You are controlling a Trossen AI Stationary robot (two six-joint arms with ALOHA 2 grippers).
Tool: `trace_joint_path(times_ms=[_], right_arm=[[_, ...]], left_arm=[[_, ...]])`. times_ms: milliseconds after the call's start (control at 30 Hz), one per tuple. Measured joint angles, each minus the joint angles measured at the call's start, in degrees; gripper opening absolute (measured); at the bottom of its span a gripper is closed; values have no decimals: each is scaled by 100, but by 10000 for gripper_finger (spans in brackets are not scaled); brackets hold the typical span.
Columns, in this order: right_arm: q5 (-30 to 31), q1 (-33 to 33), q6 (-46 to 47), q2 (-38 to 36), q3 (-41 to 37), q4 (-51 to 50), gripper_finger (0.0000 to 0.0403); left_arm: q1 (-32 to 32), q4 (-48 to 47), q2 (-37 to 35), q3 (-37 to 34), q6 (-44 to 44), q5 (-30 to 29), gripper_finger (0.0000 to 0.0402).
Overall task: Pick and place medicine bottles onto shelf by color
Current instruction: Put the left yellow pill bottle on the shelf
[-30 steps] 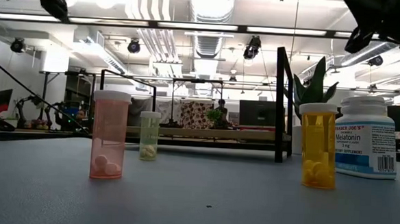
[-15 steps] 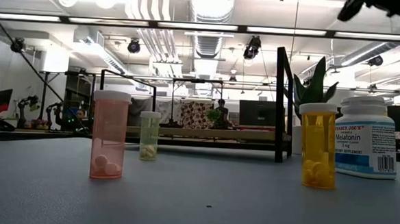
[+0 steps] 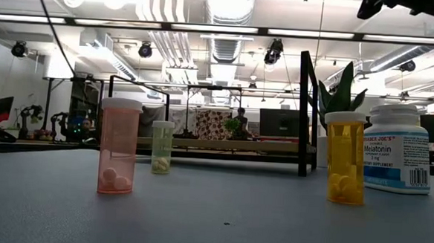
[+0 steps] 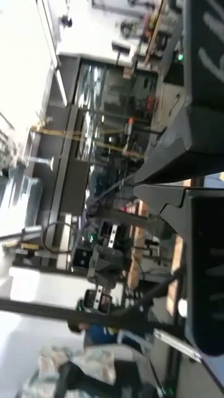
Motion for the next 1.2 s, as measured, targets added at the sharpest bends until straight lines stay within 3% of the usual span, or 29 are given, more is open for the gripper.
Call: trace_joint_path(times_ms=[133, 367, 600, 833, 1033, 1200], right_arm=[[-427, 0, 68, -11, -48, 154, 9], [-434, 0, -154, -14, -48, 157, 9], [-389, -2, -471, -15, -48, 157, 9], [-384, -2, -673, -19, -48, 202, 9], [-382, -2, -700, -19, -48, 186, 9], [-353, -2, -811, -19, -48, 163, 9]], left_arm=[[0, -154, 483, 286, -752, -3, 3], [-4, -1361, 816, 321, -2546, -4, 3], [24, -5619, 576, 1155, -4254, -360, 0], [46, -7829, 726, 2253, -4436, -214, 0], [110, -8143, 935, 2290, -4135, -15, 15], [323, -8123, 1251, 2288, -3954, 393, 85]])
